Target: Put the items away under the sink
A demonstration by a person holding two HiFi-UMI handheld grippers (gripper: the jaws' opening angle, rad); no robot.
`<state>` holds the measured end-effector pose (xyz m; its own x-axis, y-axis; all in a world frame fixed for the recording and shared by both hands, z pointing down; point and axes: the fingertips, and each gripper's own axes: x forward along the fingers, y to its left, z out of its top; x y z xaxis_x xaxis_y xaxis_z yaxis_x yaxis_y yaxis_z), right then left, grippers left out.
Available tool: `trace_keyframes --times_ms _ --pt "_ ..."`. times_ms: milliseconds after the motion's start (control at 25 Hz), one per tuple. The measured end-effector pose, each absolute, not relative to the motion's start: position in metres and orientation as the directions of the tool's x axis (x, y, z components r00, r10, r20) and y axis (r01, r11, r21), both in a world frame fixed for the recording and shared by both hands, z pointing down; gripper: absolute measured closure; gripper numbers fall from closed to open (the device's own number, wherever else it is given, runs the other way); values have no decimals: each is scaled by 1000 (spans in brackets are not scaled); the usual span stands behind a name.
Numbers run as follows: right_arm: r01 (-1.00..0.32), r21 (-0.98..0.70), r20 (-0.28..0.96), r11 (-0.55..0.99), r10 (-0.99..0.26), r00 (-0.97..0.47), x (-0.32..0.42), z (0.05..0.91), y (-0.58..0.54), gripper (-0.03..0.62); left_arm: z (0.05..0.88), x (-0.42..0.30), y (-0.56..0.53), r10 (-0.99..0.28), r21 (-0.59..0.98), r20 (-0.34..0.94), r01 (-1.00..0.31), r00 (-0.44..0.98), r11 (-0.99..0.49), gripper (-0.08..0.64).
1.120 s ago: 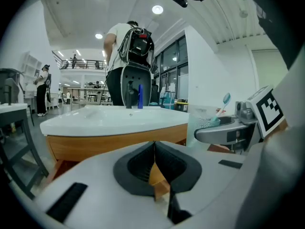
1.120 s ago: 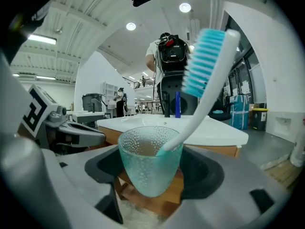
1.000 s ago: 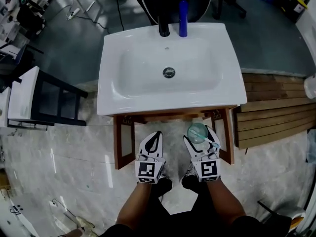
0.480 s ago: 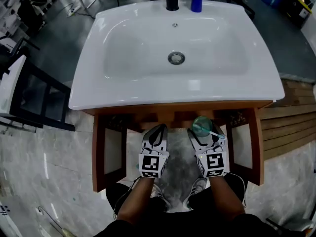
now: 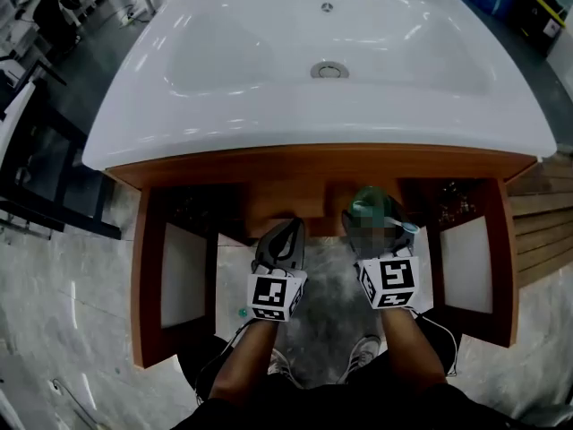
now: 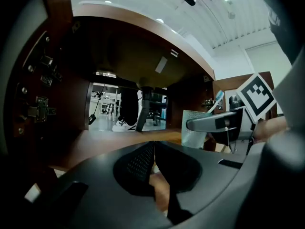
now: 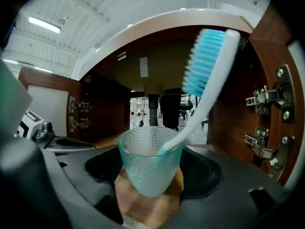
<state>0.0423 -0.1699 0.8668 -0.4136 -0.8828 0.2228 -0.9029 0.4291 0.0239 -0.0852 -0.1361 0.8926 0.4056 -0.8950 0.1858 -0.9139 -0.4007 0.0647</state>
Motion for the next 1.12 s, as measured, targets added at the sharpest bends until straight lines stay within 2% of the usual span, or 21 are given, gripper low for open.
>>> trace_keyframes --times_ms 320,520,840,1120 --pt "-923 12 246 384 -896 -370 51 863 -222 221 885 -78 -137 -885 17 190 -903 425 -430 538" --pt "-918 31 293 395 -882 -369 51 869 -246 221 885 -74 -134 -888 20 189 -905 420 -424 538" --pt "-908 23 297 418 -870 -394 45 875 -256 221 881 -74 -130 -896 13 182 -912 405 -409 538" --pt "-905 7 297 425 -865 -404 41 874 -244 181 876 -83 -129 -903 12 184 -920 388 -393 538"
